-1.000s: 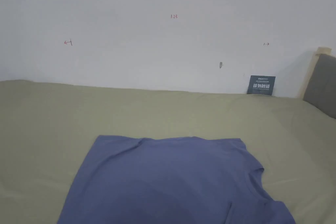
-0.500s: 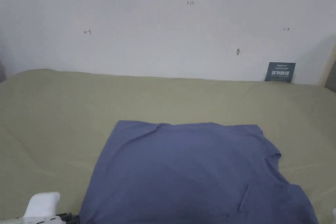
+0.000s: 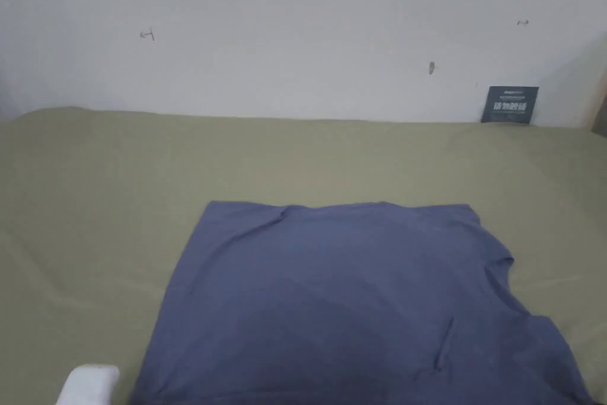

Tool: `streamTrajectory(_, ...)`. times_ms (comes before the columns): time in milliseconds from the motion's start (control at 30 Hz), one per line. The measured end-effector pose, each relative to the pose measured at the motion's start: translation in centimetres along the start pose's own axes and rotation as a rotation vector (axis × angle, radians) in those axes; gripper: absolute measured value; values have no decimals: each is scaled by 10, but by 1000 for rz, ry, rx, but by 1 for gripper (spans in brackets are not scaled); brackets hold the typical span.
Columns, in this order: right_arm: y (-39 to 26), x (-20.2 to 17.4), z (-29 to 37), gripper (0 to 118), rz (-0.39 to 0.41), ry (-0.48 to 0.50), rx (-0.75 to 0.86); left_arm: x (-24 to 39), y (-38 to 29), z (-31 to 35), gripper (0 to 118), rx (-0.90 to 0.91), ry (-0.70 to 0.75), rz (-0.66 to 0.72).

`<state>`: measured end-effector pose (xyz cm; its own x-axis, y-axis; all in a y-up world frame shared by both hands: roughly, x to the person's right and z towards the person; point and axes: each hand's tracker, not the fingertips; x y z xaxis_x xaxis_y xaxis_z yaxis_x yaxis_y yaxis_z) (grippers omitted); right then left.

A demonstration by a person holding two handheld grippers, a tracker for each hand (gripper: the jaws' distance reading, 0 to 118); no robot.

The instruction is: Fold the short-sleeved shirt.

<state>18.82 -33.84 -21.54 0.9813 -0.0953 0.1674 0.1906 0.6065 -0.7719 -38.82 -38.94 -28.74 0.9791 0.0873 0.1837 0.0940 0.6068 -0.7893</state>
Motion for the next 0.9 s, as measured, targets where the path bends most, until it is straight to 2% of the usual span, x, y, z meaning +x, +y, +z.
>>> streamTrajectory(67,1,7,-3,7,2,-2,2,3,0,-13,27,-4,55,-21)
streamTrajectory(100,1,9,-4,7,15,-17,4,1,1,-19,13,-5,46,-7)
streamTrajectory(167,2,14,-9,7,59,-43,10,-5,3,-23,7,23,-15,50)
streamTrajectory(267,3,25,-18,9,88,-47,35,-8,6,-16,6,53,-40,89)
streamTrajectory(300,3,28,-21,29,88,-44,37,-9,7,-14,5,64,-44,97)
streamTrajectory(367,6,33,-31,90,67,-37,30,-4,10,0,5,82,-52,113)
streamTrajectory(400,6,36,-35,113,47,-11,34,-4,11,1,5,87,-53,117)
streamTrajectory(433,4,37,-40,113,23,30,38,-4,12,2,5,90,-55,123)
streamTrajectory(533,5,35,-57,105,37,-3,-1,-3,13,5,5,90,-52,131)
streamTrajectory(567,3,33,-57,93,51,-10,-2,-3,13,5,5,85,-57,139)
streamTrajectory(633,0,28,-54,10,123,-56,57,-5,13,4,5,86,-58,152)
streamTrajectory(667,-2,26,-51,11,117,-16,77,-5,13,5,5,85,-62,158)
streamTrajectory(733,-3,24,-49,11,80,6,54,-6,13,4,5,91,-53,158)
streamTrajectory(833,3,20,-42,10,122,-19,120,-8,14,9,5,111,-60,176)
streamTrajectory(900,11,17,-33,10,118,-14,175,-9,19,12,5,131,-61,193)
